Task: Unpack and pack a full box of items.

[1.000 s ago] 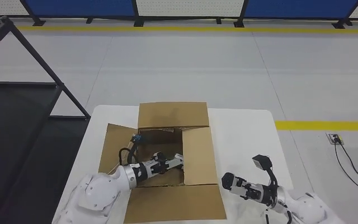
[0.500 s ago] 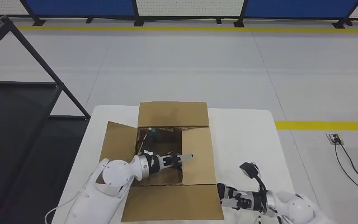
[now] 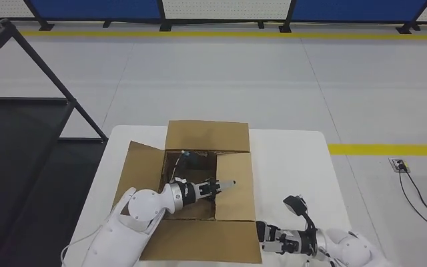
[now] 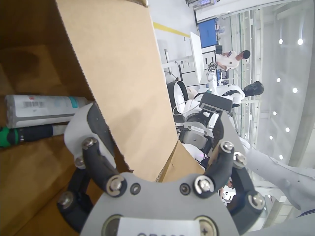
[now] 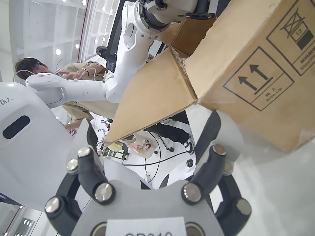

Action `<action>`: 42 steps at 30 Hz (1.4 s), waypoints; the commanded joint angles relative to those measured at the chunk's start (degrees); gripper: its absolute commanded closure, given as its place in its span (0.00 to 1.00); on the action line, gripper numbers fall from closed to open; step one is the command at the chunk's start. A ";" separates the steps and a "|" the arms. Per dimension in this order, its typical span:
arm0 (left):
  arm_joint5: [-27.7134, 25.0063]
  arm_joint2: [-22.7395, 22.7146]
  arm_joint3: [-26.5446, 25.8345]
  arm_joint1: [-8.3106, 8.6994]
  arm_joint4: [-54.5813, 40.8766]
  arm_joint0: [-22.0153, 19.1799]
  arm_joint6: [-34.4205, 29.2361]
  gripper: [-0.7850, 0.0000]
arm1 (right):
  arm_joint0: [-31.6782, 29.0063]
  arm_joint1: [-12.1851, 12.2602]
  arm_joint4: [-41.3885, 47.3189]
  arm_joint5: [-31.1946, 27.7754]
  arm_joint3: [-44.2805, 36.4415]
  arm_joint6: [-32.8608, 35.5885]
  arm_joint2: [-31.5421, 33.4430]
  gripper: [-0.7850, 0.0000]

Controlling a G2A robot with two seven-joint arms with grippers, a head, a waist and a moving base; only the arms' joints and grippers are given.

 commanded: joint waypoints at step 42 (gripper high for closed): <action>2.17 9.69 -4.23 -3.55 -0.38 -10.68 5.74 0.00 | -16.54 2.57 5.89 -8.80 -18.69 -8.82 19.34 0.00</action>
